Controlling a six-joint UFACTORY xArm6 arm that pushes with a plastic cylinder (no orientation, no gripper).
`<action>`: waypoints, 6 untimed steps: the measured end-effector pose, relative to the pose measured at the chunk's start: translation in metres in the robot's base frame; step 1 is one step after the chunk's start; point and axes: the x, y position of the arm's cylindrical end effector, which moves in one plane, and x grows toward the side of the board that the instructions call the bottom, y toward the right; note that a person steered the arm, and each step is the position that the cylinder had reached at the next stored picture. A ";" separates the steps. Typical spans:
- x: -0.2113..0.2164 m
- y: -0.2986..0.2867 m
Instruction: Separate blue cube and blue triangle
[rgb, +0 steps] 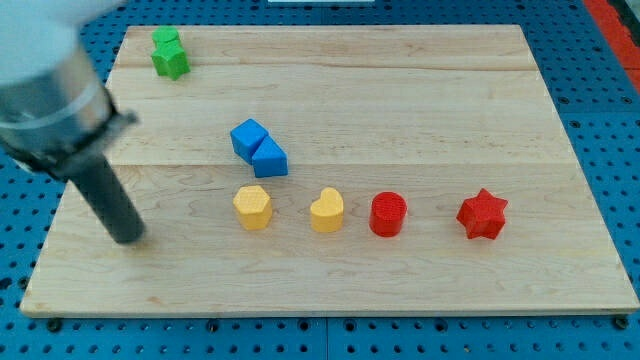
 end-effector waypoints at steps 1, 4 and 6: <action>-0.062 0.016; -0.089 0.119; -0.103 0.225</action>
